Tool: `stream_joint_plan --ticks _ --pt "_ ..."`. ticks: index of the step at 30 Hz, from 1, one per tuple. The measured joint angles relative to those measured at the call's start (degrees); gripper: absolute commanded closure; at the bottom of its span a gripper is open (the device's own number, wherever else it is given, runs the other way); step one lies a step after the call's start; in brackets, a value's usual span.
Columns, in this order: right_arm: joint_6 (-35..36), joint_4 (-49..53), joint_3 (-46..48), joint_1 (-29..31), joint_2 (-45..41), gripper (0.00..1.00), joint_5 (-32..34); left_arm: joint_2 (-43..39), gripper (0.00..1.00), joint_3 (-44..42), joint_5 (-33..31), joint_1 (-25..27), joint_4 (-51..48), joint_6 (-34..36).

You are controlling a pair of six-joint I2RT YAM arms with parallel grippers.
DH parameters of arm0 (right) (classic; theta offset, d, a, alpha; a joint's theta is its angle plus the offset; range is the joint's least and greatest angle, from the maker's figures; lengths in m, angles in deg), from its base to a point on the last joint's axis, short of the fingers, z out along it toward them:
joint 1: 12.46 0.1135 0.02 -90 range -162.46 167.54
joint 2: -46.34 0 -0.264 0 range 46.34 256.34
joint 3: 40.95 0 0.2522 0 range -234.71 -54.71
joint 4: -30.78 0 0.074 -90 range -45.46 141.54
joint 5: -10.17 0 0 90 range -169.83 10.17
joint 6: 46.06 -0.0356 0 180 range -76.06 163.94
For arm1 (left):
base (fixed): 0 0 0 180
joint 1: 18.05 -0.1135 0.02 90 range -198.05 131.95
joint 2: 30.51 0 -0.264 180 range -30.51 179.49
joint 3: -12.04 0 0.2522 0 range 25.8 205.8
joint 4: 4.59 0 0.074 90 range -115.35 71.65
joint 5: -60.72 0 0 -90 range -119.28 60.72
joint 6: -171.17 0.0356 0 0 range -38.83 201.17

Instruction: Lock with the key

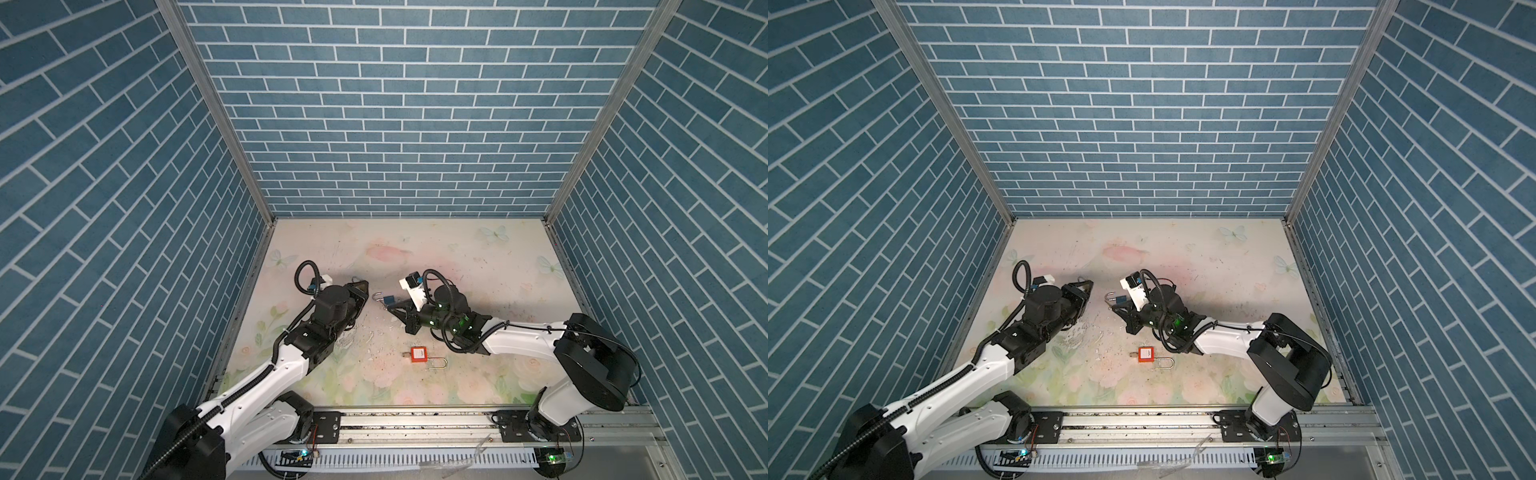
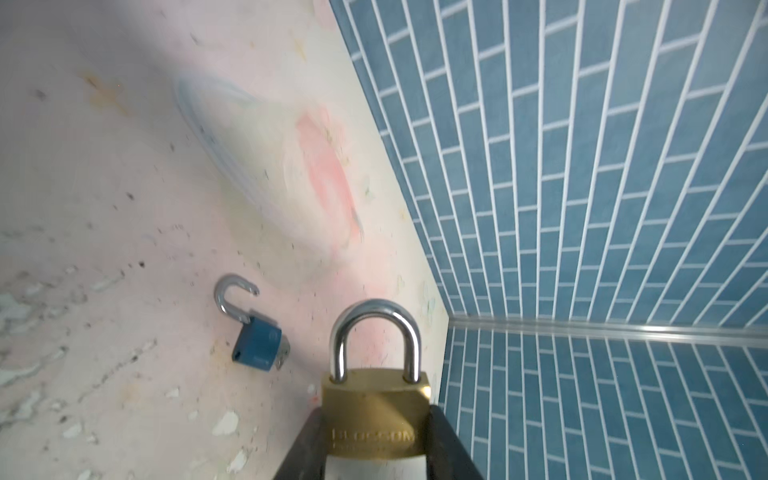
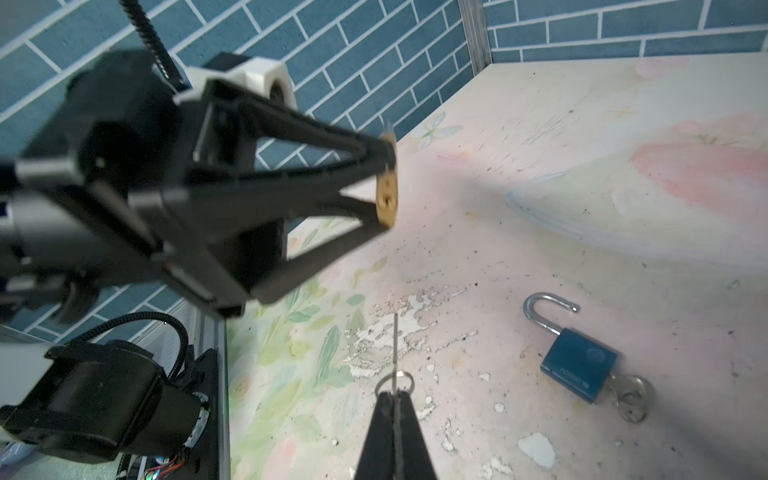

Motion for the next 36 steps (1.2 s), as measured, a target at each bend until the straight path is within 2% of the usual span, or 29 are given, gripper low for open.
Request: stream_joint_plan --ticks 7,14,19,29,36 --pt "-0.11 0.87 3.15 0.07 -2.25 1.00 0.02 -1.70 1.00 0.33 -1.20 -1.84 -3.58 1.25" --pt "0.00 3.02 3.34 0.07 -5.60 1.00 0.57 -1.29 1.00 3.61 0.55 -1.73 -16.55 7.17" --pt "0.04 4.76 4.15 0.07 -6.36 1.00 0.83 0.72 1.00 3.80 3.21 0.26 -26.08 12.20" --pt "0.04 6.19 5.05 0.07 -6.03 1.00 0.96 12.87 1.00 8.44 2.08 9.07 -38.73 22.88" --pt "0.04 6.36 5.27 0.07 -5.84 1.00 0.98 21.14 1.00 10.10 -0.37 10.51 -39.47 28.35"
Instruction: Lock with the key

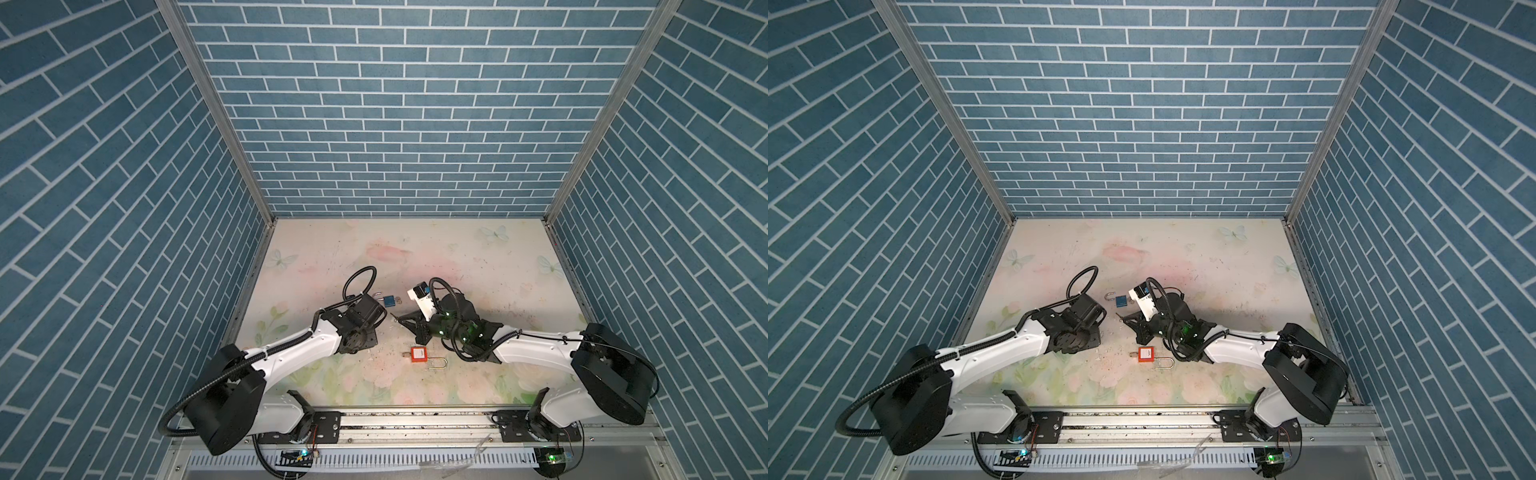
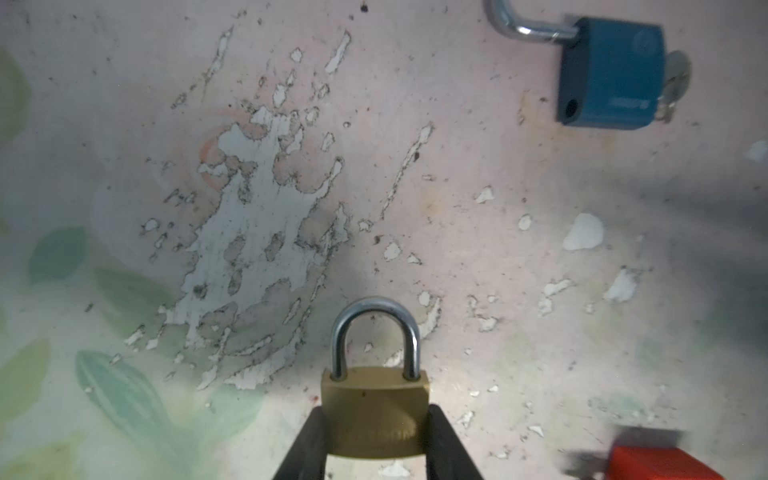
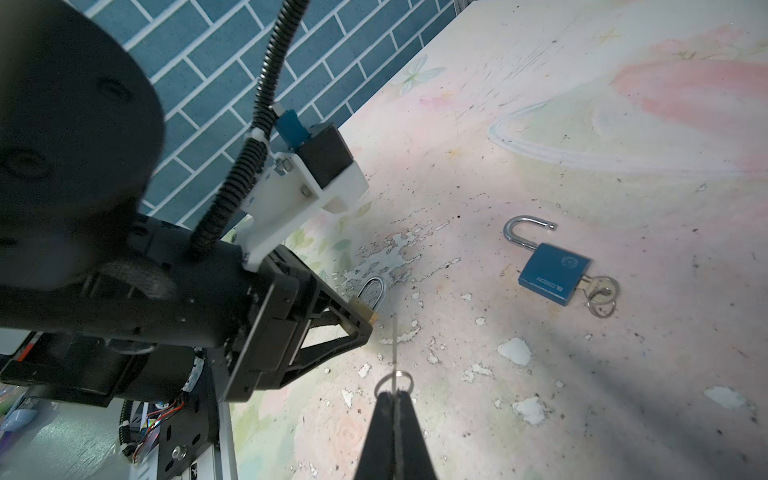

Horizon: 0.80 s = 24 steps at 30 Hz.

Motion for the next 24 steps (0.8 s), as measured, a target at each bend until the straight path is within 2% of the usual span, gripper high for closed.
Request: stream_joint_plan --ticks 10,16,24 --pt "-0.02 0.02 1.33 0.00 1.49 1.00 0.00 6.54 1.00 3.06 -2.91 0.00 1.14 5.62" --pt "-0.02 0.02 1.33 0.00 2.47 1.00 -0.04 9.27 0.71 4.98 -4.66 0.00 1.90 7.82" --pt "-0.04 0.02 1.33 0.00 2.89 1.00 -0.04 9.64 0.59 5.20 -6.16 -0.11 1.95 9.77"
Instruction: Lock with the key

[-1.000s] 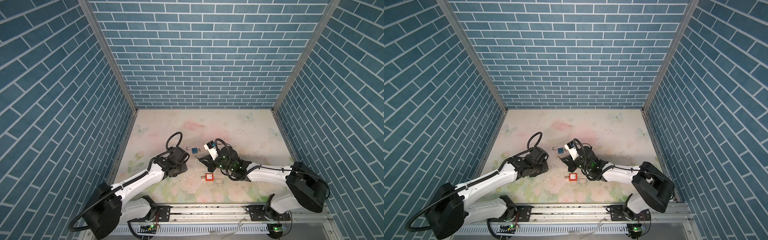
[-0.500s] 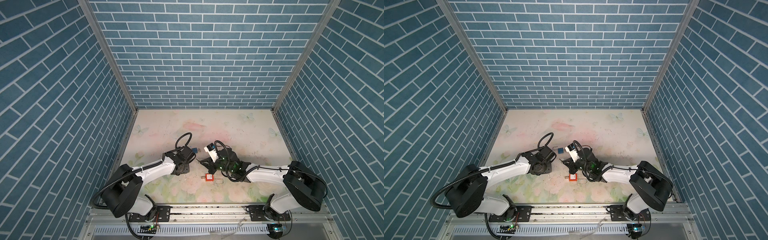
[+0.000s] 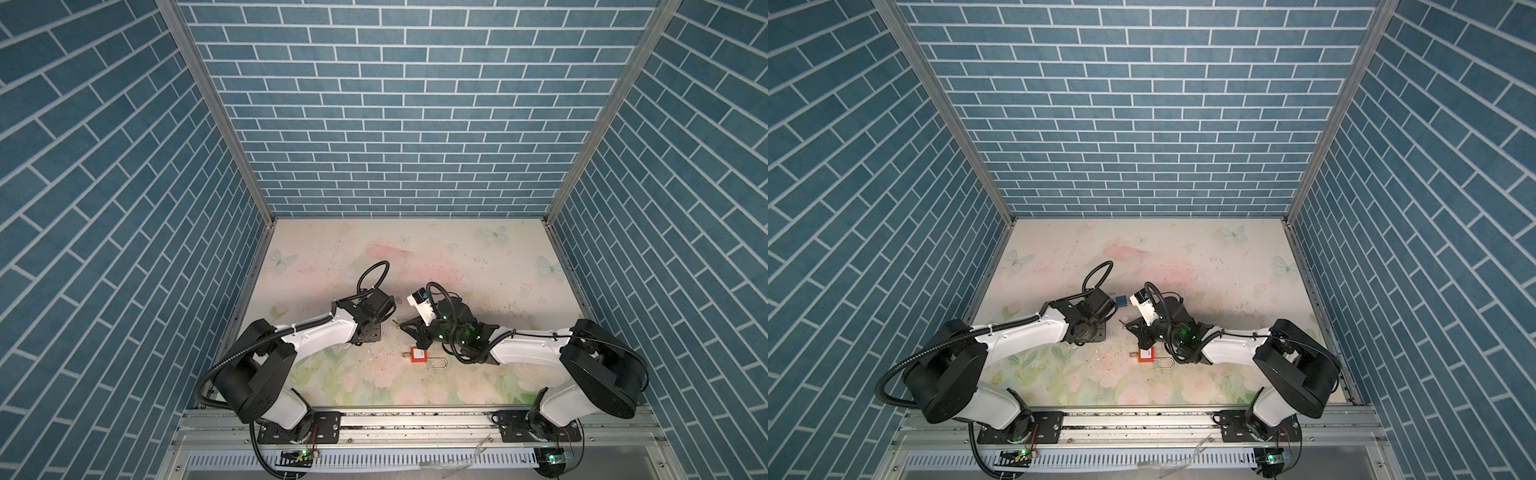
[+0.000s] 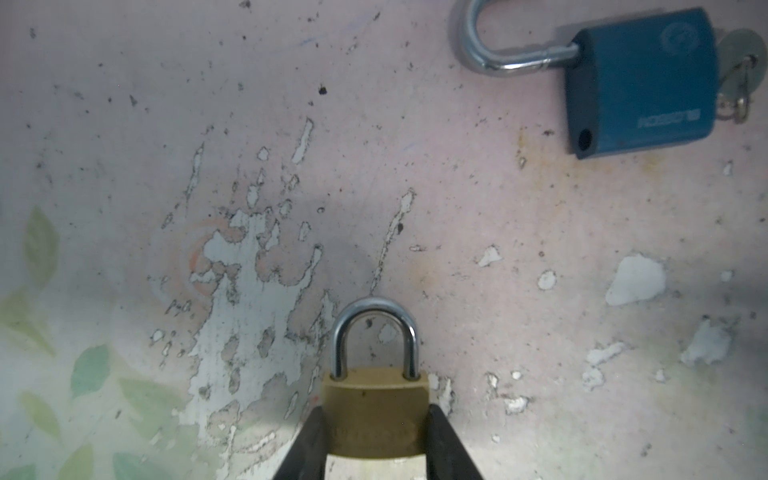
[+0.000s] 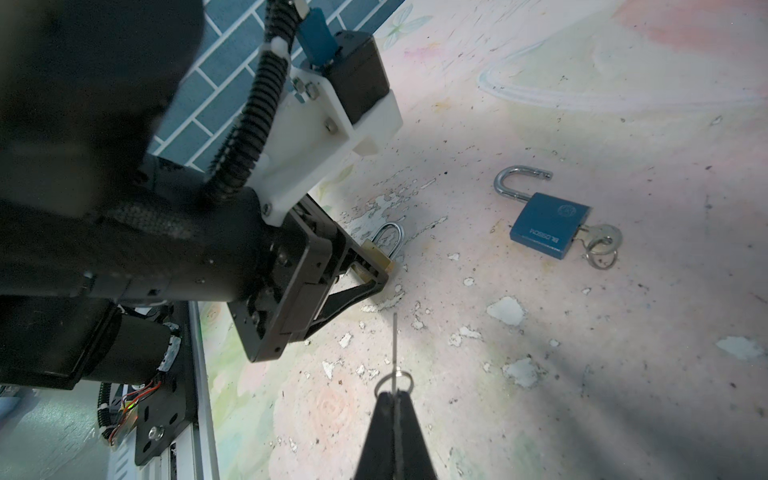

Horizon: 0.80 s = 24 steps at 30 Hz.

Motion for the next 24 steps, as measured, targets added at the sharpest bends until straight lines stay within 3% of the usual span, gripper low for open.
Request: stream_joint_plan --ticks 5,14,18,19,20,24 --pt "0.00 0.04 0.00 0.00 0.33 1.00 0.00 0.48 0.46 0.11 -0.31 -0.37 0.17 1.14" --pt "-0.22 0.31 -0.20 0.00 1.22 1.00 -0.07 -1.03 0.33 2.08 -1.27 -1.55 -0.50 2.45" --pt "-0.70 2.05 -2.05 0.00 3.45 1.00 -0.42 -7.63 0.28 4.74 -2.89 -2.51 -1.31 3.76" --pt "-0.74 2.47 -2.84 0.00 4.24 1.00 -0.52 -10.14 0.24 5.33 -3.39 -2.97 -1.25 4.31" --pt "-1.01 3.04 -3.80 0.00 5.11 1.00 -0.66 -12.66 0.13 5.68 -3.96 -3.54 -0.92 4.74" --pt "-2.16 6.67 -8.98 0.02 9.68 1.00 -1.42 -23.34 0.13 5.01 -6.08 -6.62 2.60 6.38"
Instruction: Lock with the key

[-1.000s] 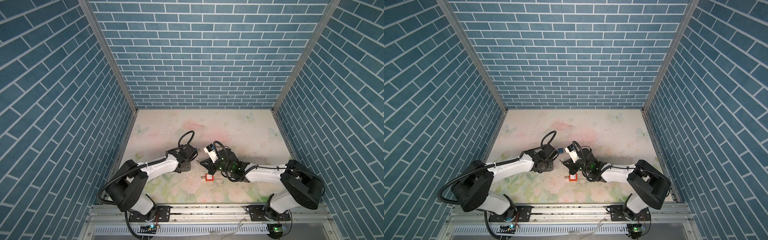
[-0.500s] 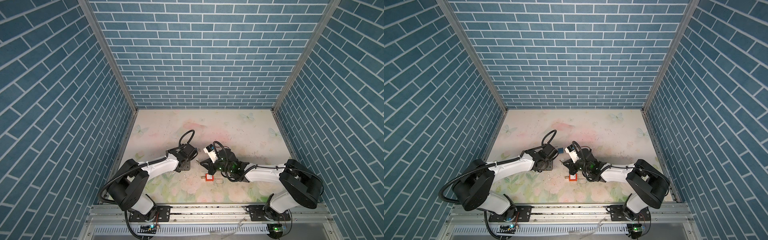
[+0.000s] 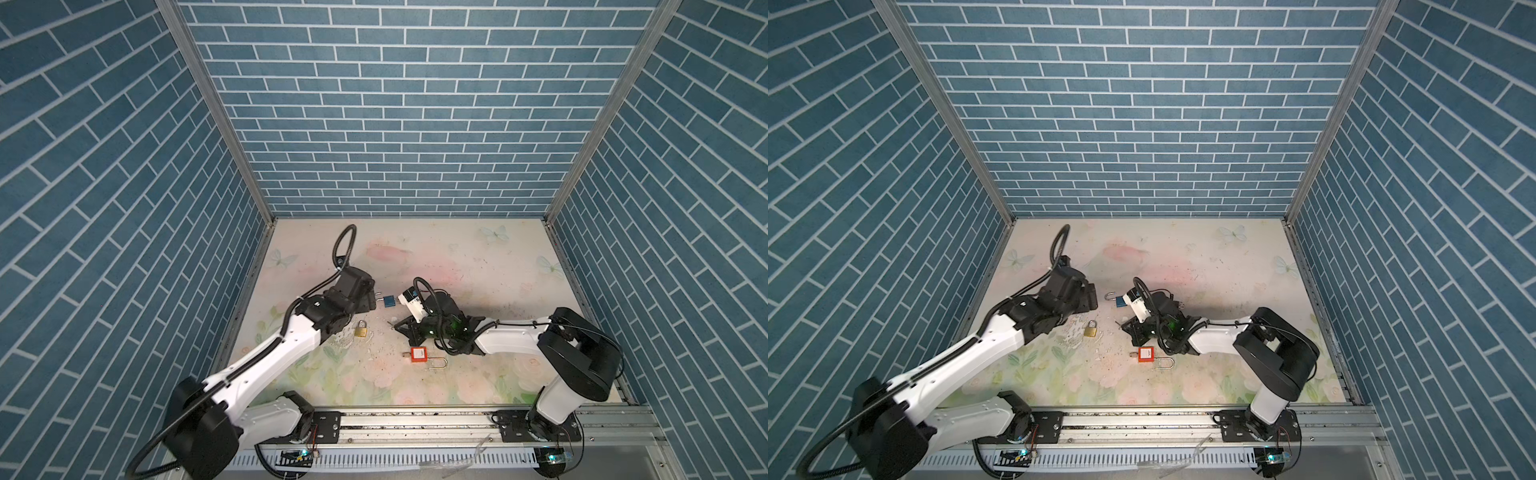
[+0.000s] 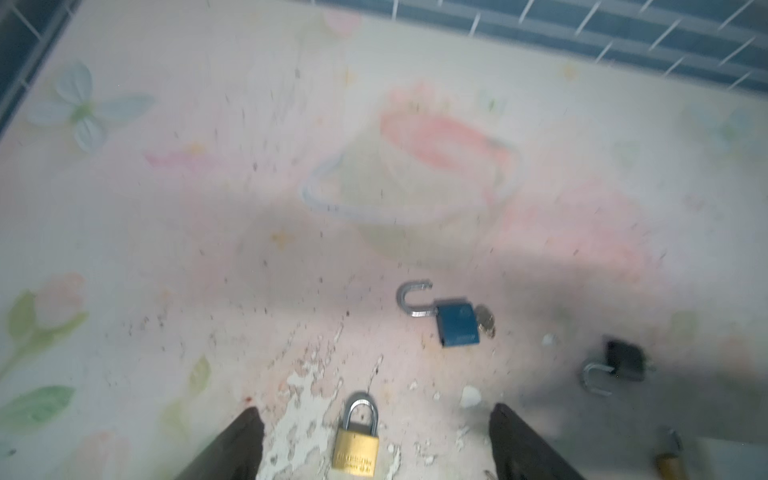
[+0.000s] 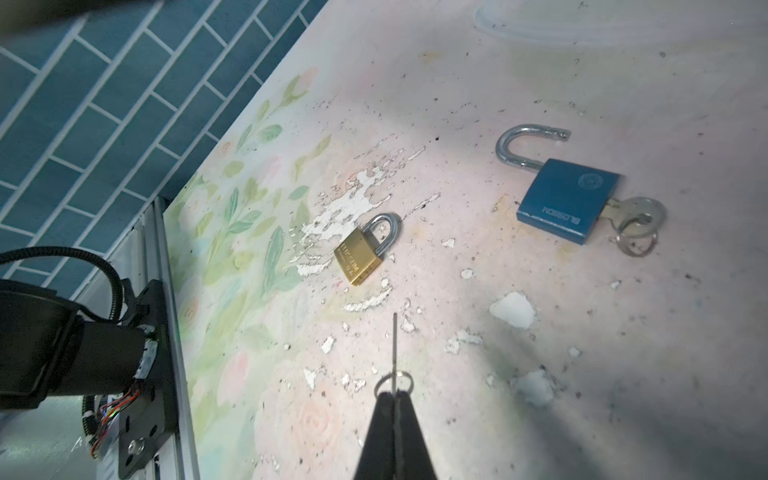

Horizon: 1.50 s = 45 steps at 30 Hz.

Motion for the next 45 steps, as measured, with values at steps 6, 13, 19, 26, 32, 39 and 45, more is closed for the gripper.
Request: stream_joint_plan --ticks 6,13,19,26,32,39,45 --pt "-1.05 7.26 -9.09 0.81 7.91 1.00 -0.66 -12.22 0.13 -5.81 0.11 -5.60 6.29 2.21" --pt "-1.55 13.75 -16.24 1.53 13.99 1.00 -1.73 -13.09 0.13 -7.63 1.70 -7.48 8.61 3.13" --pt "-2.60 16.11 -19.76 1.88 16.41 1.00 -1.99 -13.29 0.13 -8.59 3.15 -7.61 8.92 3.52" --pt "-3.32 17.38 -22.73 1.88 18.58 1.00 -2.75 -15.74 0.13 -9.07 3.34 -7.65 8.90 3.98" --pt "-4.17 17.42 -23.52 1.90 19.50 0.92 -3.96 -16.98 0.13 -9.81 3.48 -7.65 8.79 3.93" --pt "-4.57 17.68 -24.30 2.56 20.24 0.83 -5.25 -17.00 0.13 -9.90 3.56 -7.65 8.70 3.96" --pt "-4.57 17.59 -24.44 2.89 20.24 0.76 -5.95 -16.87 0.13 -10.03 3.61 -7.65 8.72 3.96"
